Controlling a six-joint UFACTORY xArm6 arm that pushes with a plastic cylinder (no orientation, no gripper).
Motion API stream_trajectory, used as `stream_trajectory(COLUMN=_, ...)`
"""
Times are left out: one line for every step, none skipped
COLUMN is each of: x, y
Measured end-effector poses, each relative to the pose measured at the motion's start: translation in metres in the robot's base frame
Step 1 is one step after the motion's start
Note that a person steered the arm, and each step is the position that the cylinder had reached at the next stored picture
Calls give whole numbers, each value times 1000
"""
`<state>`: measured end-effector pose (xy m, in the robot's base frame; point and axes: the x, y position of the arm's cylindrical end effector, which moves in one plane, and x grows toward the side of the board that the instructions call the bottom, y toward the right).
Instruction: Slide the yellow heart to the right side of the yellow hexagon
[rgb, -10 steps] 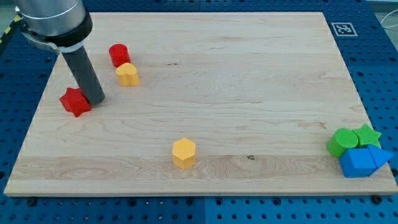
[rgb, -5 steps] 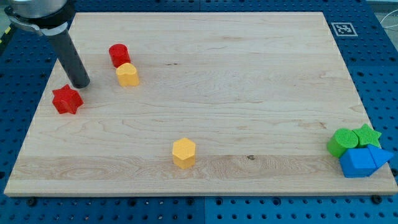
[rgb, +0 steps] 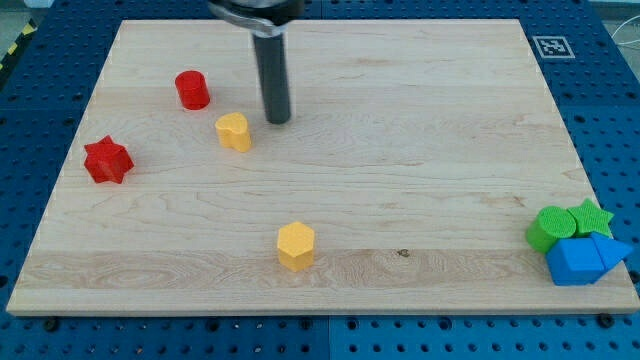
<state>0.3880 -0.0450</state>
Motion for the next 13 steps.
stream_trajectory(x=0, y=-9)
stream_trajectory(x=0, y=-47)
stream_trajectory(x=0, y=-83)
stream_trajectory(x=8, y=-86)
stream_trajectory(x=28, y=-65)
stream_trajectory(x=46, y=-38)
stream_trajectory(x=53, y=-33)
stream_trajectory(x=51, y=-68)
stream_trajectory(x=51, y=-103)
stream_trajectory(x=51, y=-116)
stream_trajectory(x=59, y=-100)
stream_trajectory(x=74, y=-65)
stream_trajectory(x=90, y=-34)
